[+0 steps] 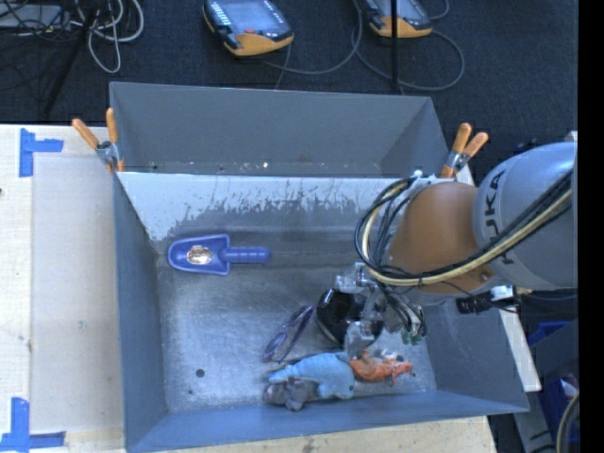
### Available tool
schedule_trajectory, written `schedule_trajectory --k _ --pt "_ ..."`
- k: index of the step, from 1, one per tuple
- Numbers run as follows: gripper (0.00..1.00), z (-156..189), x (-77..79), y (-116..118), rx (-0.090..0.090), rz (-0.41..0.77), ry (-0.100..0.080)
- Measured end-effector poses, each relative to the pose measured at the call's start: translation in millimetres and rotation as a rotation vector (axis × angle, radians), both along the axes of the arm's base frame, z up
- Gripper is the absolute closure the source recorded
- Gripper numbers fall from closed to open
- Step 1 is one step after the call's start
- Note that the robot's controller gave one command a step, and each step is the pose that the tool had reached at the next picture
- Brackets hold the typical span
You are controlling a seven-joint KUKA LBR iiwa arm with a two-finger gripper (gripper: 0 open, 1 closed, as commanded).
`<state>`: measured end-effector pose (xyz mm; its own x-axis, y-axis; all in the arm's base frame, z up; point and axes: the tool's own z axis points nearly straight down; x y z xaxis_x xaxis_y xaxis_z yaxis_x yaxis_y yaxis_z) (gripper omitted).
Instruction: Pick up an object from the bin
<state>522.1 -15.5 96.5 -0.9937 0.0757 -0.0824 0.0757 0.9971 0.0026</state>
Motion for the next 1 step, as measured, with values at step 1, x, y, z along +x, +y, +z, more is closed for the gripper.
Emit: schedule_trajectory --k 1 --pt "1.00 0.0 0.0 0.0 0.000 0.000 0.000"
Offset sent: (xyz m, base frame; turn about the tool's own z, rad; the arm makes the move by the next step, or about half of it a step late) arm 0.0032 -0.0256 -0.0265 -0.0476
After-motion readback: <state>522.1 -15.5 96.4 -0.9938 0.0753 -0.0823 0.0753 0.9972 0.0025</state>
